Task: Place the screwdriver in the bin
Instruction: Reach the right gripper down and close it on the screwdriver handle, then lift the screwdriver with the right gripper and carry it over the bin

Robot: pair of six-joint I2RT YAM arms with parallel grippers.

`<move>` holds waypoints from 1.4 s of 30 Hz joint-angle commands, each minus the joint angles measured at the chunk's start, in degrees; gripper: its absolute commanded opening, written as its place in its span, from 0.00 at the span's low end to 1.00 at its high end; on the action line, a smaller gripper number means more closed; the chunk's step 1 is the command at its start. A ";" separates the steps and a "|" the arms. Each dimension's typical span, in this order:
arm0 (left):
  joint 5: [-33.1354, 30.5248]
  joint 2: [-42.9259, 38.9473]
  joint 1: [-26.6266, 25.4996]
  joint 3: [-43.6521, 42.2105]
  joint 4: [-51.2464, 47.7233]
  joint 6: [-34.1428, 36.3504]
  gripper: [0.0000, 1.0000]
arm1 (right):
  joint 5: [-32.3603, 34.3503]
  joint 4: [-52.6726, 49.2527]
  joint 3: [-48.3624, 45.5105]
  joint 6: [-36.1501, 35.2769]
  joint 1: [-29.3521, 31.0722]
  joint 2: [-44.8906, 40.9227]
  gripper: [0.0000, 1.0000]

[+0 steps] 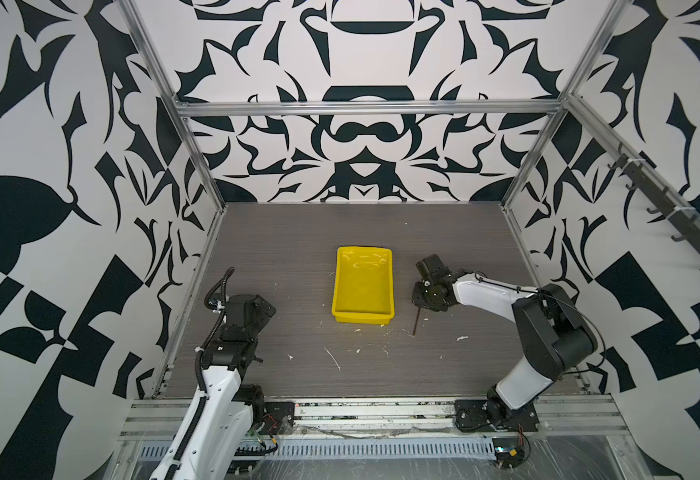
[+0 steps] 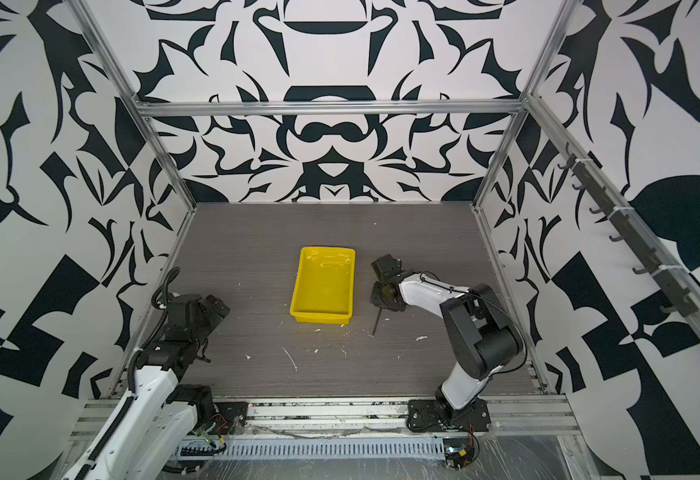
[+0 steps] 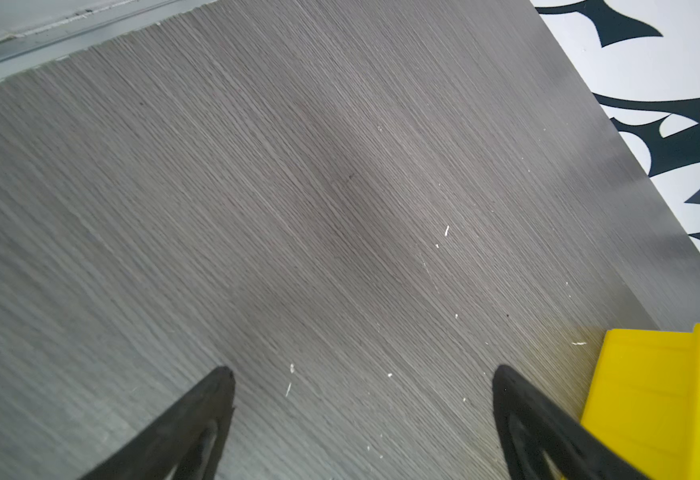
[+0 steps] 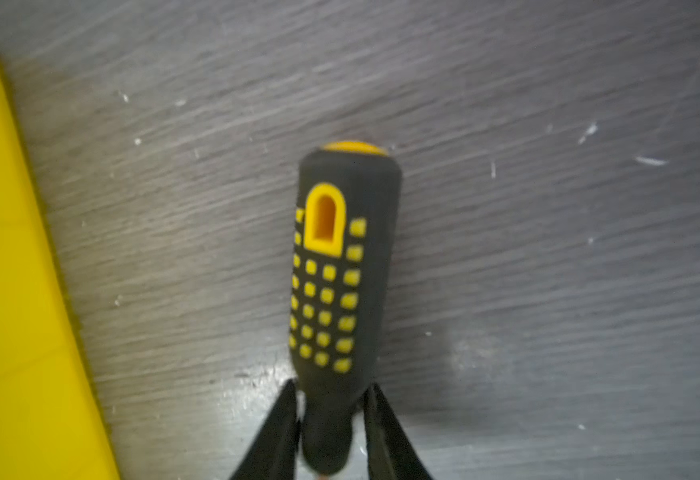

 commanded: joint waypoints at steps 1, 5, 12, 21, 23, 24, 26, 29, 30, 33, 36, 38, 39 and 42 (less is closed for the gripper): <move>-0.75 0.90 0.20 -0.12 -0.71 -0.86 0.99 | -1.11 -1.15 1.14 0.08 0.21 0.46 0.26; -0.58 1.93 0.18 0.58 -1.41 -0.97 0.99 | 0.42 -1.65 -0.39 -1.56 0.19 -0.33 0.20; -0.62 2.65 0.20 -0.42 1.06 -1.65 1.00 | 4.32 -4.65 -1.05 -1.24 0.27 -7.47 0.14; -0.20 3.83 0.20 0.24 0.32 -1.85 1.00 | 12.46 -7.71 2.60 1.34 8.38 -15.28 0.13; -0.31 3.44 0.20 -0.02 0.71 -1.89 1.00 | 12.31 -8.63 5.01 1.57 9.19 -14.76 0.13; -0.24 3.29 0.20 -0.24 1.22 -1.71 0.99 | 11.93 -8.84 6.29 1.53 9.54 -14.17 0.13; -0.07 2.97 0.16 -0.37 1.24 -1.64 0.99 | 11.62 -8.90 8.63 1.70 10.36 -12.99 0.13; 0.04 2.36 0.20 -0.18 0.18 -1.78 0.99 | 11.62 -8.23 11.78 2.88 12.01 -10.78 0.13; 0.04 2.08 0.15 -0.33 0.25 -1.80 0.99 | 11.44 -7.30 12.55 3.19 12.59 -9.92 0.14; -0.08 1.05 0.20 -0.98 1.08 -1.81 1.00 | 11.06 -6.59 15.88 4.02 14.13 -7.09 0.14; 0.32 0.58 0.20 -1.34 1.57 -1.62 0.99 | 11.18 -6.40 19.65 4.44 15.58 -3.55 0.14; 0.49 0.60 0.16 -1.34 1.58 -1.59 0.99 | 10.56 -6.68 22.41 5.20 16.34 -0.68 0.14; 0.49 0.66 0.20 -1.29 1.58 -1.57 0.99 | 10.01 -7.24 23.87 5.52 16.88 0.85 0.14; 0.65 0.83 0.20 -1.03 1.16 -1.59 0.99 | 9.47 -7.36 27.83 5.74 18.43 5.42 0.14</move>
